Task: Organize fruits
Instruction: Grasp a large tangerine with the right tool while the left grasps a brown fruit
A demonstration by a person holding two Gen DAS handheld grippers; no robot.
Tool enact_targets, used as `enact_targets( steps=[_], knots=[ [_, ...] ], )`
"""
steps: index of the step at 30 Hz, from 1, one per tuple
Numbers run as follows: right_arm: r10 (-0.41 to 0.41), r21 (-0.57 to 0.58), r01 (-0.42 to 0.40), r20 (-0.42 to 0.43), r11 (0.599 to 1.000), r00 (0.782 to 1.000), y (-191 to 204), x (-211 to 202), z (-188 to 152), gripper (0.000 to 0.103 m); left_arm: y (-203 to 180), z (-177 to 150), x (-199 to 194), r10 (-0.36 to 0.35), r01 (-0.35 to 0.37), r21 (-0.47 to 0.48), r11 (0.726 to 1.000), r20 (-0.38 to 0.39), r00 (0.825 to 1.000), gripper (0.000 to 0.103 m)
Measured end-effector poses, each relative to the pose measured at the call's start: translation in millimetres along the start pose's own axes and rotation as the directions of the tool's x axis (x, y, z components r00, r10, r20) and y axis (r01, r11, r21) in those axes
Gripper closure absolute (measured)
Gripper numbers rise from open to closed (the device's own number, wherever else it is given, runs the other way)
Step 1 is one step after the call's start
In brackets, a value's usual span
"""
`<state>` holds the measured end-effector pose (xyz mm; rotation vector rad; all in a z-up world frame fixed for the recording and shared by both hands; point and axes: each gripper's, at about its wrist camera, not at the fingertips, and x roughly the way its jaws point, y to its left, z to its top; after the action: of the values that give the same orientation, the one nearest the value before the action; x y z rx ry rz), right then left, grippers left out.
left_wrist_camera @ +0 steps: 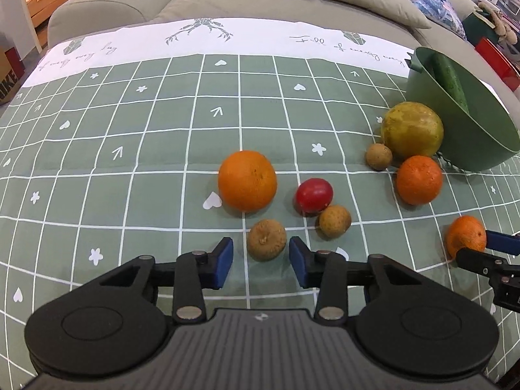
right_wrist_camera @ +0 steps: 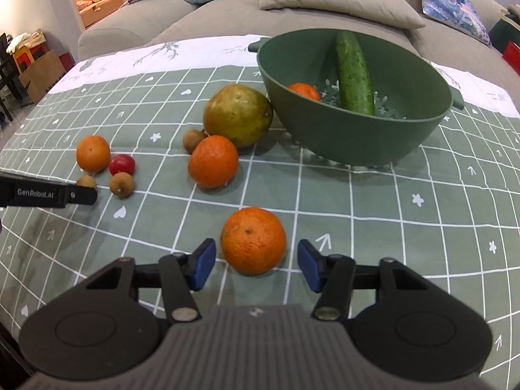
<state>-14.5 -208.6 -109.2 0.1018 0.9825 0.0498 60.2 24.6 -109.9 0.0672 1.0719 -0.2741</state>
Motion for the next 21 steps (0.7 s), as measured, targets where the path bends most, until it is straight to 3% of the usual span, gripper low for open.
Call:
enact_targets(
  steps=[9, 21],
  knots=[
    [0.011, -0.012, -0.011, -0.008, 1.000, 1.000, 1, 4, 0, 0.061, -6, 5, 5, -0.003, 0.003, 0.030, 1.000, 0.002, 1.000, 0.073],
    [0.024, -0.012, -0.023, 0.019, 1.000, 1.000, -1, -12, 3, 0.063, -14, 7, -15, -0.015, 0.015, 0.032, 0.999, 0.019, 1.000, 0.074]
  ],
)
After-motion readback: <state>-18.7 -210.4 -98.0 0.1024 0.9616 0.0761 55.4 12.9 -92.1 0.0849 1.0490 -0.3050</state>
